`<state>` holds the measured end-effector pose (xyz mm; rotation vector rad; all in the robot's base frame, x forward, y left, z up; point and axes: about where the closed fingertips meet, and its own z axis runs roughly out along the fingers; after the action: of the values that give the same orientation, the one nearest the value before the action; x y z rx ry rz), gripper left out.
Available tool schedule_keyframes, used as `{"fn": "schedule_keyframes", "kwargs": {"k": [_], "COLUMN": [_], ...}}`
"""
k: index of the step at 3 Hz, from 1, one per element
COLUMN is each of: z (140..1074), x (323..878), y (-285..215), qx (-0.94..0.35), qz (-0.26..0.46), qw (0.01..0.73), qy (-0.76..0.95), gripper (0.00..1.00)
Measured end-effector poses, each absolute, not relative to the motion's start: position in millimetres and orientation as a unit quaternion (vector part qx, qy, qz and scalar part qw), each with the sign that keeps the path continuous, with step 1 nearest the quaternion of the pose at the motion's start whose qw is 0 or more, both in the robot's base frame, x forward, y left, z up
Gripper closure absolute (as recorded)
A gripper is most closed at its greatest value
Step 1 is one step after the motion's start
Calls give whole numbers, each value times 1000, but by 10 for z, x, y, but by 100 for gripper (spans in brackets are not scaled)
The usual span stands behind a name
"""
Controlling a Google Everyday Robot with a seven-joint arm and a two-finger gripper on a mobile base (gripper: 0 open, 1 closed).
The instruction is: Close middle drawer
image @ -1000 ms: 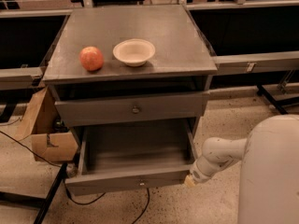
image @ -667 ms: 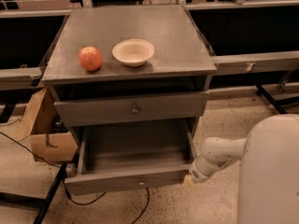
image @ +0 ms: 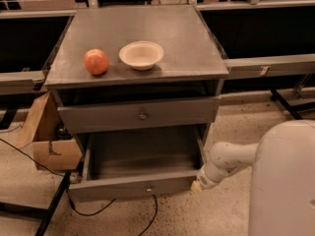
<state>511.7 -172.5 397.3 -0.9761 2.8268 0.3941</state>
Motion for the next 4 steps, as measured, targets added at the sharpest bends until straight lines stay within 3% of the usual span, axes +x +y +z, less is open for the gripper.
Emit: {"fn": "schedule_keyframes", "kwargs": {"k": [4], "z": [4056], "x": [5471], "y": [-1581], "qx": [-328], "qz": [129], "qw": [94], "qy": [931], "gripper": [100]}}
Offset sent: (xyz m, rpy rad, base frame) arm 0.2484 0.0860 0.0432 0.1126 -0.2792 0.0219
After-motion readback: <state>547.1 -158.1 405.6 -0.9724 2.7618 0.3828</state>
